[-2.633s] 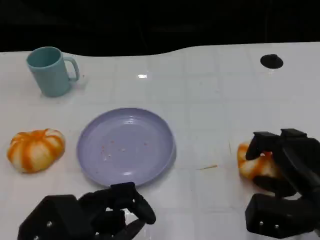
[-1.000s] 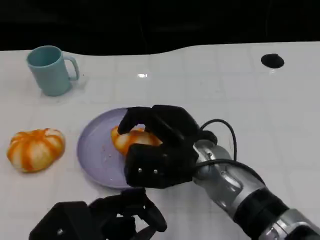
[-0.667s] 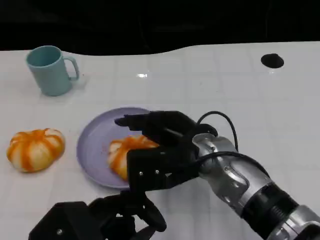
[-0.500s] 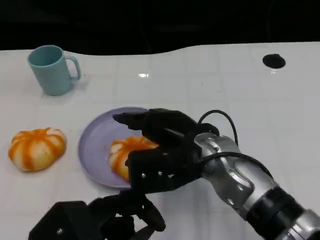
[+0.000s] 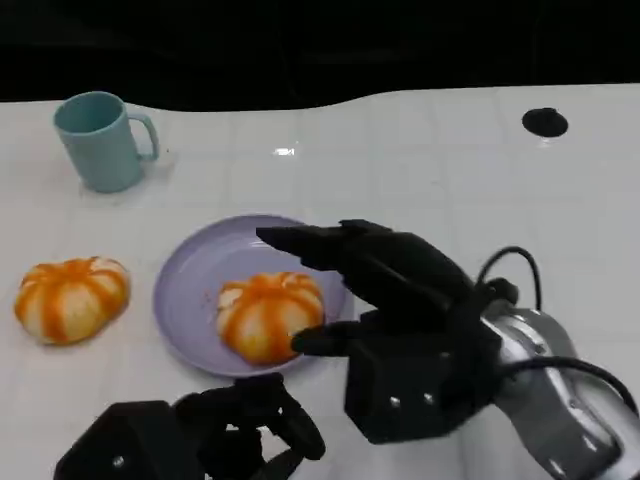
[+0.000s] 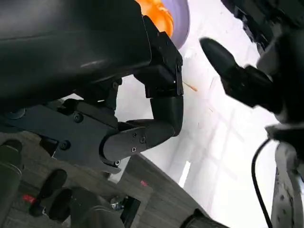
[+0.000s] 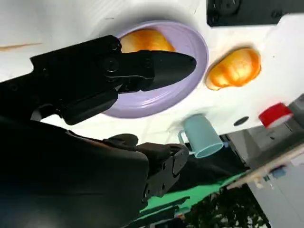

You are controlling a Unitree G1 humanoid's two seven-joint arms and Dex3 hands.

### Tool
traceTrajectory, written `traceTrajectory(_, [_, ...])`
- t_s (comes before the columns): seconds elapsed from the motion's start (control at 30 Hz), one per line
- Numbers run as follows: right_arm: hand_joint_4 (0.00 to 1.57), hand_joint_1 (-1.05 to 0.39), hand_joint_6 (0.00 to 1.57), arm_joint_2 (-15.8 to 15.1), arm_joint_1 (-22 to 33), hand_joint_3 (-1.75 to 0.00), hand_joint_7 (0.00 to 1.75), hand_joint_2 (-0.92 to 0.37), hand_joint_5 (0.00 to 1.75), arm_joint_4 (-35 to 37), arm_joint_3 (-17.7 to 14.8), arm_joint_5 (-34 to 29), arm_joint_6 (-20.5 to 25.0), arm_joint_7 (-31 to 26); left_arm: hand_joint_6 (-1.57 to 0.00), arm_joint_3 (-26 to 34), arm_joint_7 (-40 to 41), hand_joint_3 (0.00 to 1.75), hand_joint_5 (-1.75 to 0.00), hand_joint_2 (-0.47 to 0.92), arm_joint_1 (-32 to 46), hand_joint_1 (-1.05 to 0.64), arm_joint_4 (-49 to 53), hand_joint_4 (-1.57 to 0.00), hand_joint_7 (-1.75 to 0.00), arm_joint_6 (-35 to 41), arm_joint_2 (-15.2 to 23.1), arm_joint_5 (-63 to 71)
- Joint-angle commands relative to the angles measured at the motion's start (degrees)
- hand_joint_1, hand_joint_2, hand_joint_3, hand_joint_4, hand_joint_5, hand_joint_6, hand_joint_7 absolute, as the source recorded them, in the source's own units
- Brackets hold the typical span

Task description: Grasp the bread from the table and place it into the plate.

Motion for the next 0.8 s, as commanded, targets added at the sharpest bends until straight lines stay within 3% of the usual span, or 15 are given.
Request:
traceTrajectory(0.03, [0.21,-0.62,0.41,-2.9,5.8,-0.25,0.12,-0.92,0.66,-5.8,-3.8,3.7,-3.1,-0.9,-0.59,0.7,-0.3,0.71,-1.75,0.83,-0.2,-0.35,1.0,-0.69,-1.45,-0.5,0.5,-0.4])
traceTrajectory(0.2, [0.35,-0.55,0.53,-5.6,11.3,-0.25,0.18,-0.92,0.75,-9.6,-7.0,4.2,-7.1,-3.3,-0.58,1.0,-0.3,0.71,-1.75,0.82,-0.3,-0.34,1.3,-0.70,-1.46,-0.5,0.3,-0.8])
traceTrajectory(0.33, [0.48,-0.48,0.66,-6.4,15.6,-0.20,0.29,-0.92,0.96,-10.5,-9.7,4.6,-11.0,-7.3,-0.58,1.4,-0.3,0.72,-1.75,0.82,-0.2,-0.33,1.4,-0.68,-1.47,-0.5,0.1,-1.5])
traceTrajectory(0.47, [0.66,-0.29,0.79,-6.2,19.4,-0.12,0.45,-0.92,1.14,-10.7,-12.4,6.4,-14.1,-10.4,-0.59,1.6,-0.4,0.70,-1.75,0.83,-0.2,-0.33,1.5,-0.67,-1.46,-0.6,0.0,-1.9])
traceTrajectory(0.57, [0.74,-0.14,0.85,-6.6,22.7,-0.13,0.55,-0.91,1.16,-11.4,-14.8,7.0,-16.1,-12.5,-0.59,1.7,-0.5,0.66,-1.75,0.86,-0.3,-0.34,1.8,-0.66,-1.45,-1.0,0.1,-1.9])
traceTrajectory(0.6, [0.76,-0.11,0.84,-6.7,23.4,-0.23,0.61,-0.87,1.16,-11.5,-15.4,7.2,-16.6,-12.8,-0.59,1.7,-0.5,0.64,-1.75,0.87,-0.4,-0.34,1.9,-0.66,-1.44,-1.1,0.2,-1.9])
traceTrajectory(0.67, [0.78,-0.06,0.84,-7.0,25.0,-0.72,0.73,-0.63,1.19,-11.8,-16.7,9.6,-17.0,-11.8,-0.59,1.6,-0.6,0.63,-1.75,0.87,-0.6,-0.34,2.0,-0.65,-1.44,-1.1,0.3,-1.7])
traceTrajectory(0.7, [0.79,-0.04,0.86,-7.2,25.7,-0.84,0.76,-0.58,1.22,-12.0,-17.2,10.7,-16.9,-11.1,-0.59,1.6,-0.6,0.62,-1.75,0.87,-0.7,-0.34,2.0,-0.65,-1.45,-1.0,0.4,-1.7])
traceTrajectory(0.8, [0.83,-0.02,0.90,-7.8,27.4,-1.00,0.81,-0.51,1.27,-13.3,-18.4,12.5,-15.7,-9.5,-0.60,1.6,-0.5,0.63,-1.75,0.87,-0.8,-0.33,2.0,-0.64,-1.45,-0.9,0.4,-1.7])
